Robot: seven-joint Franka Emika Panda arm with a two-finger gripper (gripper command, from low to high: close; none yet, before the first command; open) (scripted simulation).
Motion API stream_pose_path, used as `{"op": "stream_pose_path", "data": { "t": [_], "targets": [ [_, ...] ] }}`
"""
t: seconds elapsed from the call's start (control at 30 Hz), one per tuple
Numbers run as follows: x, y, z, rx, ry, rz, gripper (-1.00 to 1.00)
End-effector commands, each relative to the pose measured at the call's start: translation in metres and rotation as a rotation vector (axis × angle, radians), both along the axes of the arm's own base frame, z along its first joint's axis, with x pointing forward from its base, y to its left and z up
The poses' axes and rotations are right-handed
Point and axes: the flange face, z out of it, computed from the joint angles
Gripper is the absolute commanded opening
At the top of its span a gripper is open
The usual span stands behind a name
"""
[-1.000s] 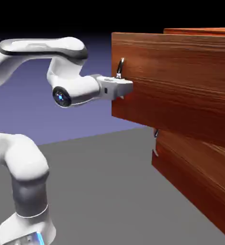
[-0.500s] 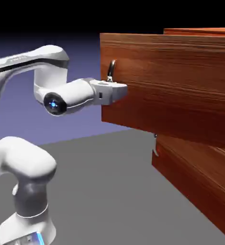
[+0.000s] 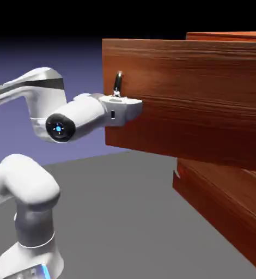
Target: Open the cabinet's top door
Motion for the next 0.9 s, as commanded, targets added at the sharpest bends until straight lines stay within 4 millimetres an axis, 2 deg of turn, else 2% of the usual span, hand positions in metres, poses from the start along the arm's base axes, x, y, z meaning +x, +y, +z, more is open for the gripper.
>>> {"op": "stream_pose_path", "data": {
  "t": [0.0,0.17,0.33,0.6,0.87],
  "targets": [
    [-0.003,-0.006,0.000,0.001,0.000,0.012,-1.00],
    [-0.019,-0.038,0.000,0.001,0.000,0.083,-1.00],
    [-0.036,-0.080,0.000,0.001,0.000,0.171,-1.00],
    [-0.059,-0.167,0.000,0.001,0.000,0.348,-1.00],
    [-0.065,-0.249,0.000,0.001,0.000,0.510,-1.00]
  ]
}}
